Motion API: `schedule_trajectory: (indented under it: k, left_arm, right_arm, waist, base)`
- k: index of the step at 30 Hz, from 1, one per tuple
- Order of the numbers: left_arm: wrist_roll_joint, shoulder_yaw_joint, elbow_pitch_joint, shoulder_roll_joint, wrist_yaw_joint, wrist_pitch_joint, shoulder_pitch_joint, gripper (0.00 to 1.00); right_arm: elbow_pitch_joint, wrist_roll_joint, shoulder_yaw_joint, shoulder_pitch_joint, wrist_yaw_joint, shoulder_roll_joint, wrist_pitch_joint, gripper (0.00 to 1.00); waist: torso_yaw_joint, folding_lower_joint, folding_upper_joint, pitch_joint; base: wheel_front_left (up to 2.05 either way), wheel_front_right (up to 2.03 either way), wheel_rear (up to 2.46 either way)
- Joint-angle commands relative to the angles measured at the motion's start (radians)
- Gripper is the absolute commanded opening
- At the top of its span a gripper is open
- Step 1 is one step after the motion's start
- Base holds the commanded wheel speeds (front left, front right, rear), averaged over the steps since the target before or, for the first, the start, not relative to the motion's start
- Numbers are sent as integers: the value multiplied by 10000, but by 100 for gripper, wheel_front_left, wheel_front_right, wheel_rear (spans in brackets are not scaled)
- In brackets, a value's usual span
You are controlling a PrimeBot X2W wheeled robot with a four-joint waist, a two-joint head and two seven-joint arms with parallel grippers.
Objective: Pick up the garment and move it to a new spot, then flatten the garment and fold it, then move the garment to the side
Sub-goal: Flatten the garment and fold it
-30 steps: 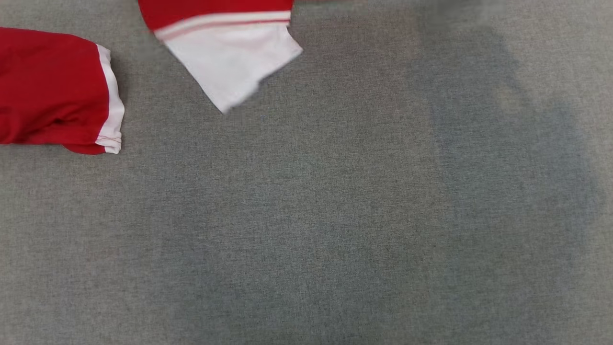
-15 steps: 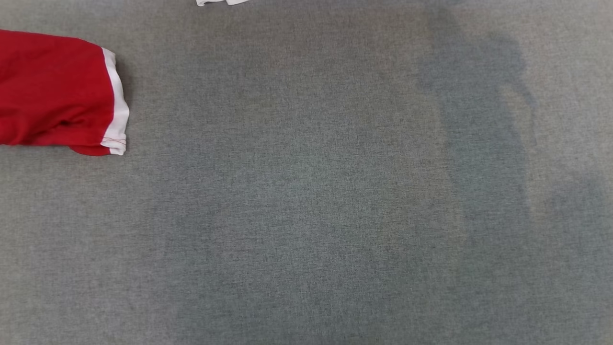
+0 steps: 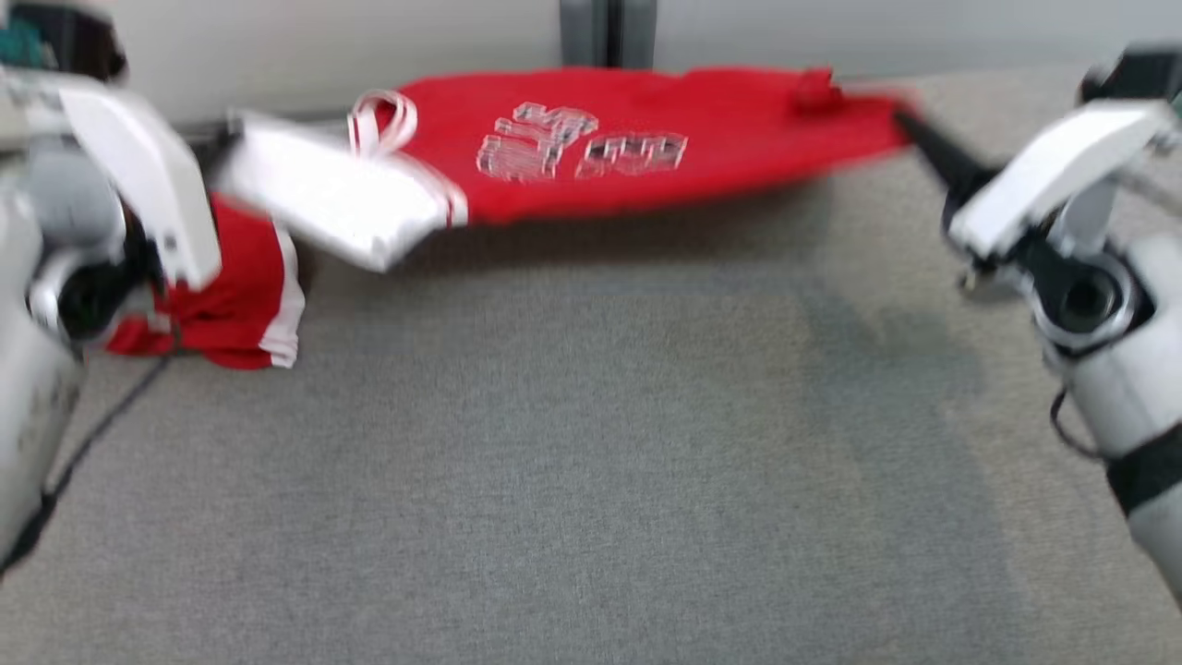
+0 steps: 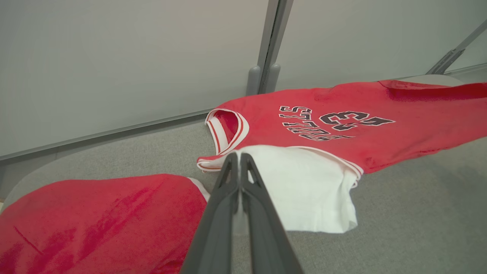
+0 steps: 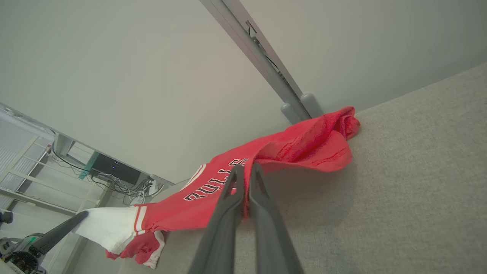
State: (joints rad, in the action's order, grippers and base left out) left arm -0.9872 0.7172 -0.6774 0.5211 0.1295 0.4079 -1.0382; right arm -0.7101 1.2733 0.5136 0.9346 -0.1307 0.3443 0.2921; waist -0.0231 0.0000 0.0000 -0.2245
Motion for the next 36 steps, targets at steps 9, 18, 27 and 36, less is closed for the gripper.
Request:
schedule_trajectory:
  k: [9,18,27,36]
  left_arm:
    - [-1279,258,1587,728,-541,1441,3233,0]
    - [-2430,570,4769,1924,-1799,2778,6147,0]
    - [-3166,700,7086,2871,-2818,3289,7909,0]
    - [-3404,800,7816,3190,-3163,3478,8483,0]
  right_arm:
    - [-29,54,1087,-2050,0,645,1518,0]
    - [938,-49,1474,-3914,0,1628,2316,0]
    - [1824,-174,1288,-5318,0,2314,3052,0]
    - [2550,-531,664,-6161,0,2550,3999,0]
  waist:
    - [-350,0,0,1789]
    - [-409,0,0,2232]
    - [-397,0,0,2189]
    - [-408,0,0,2204]
  base:
    - [0,0,0]
    - [0,0,0]
    - [0,0,0]
    - [0,0,0]
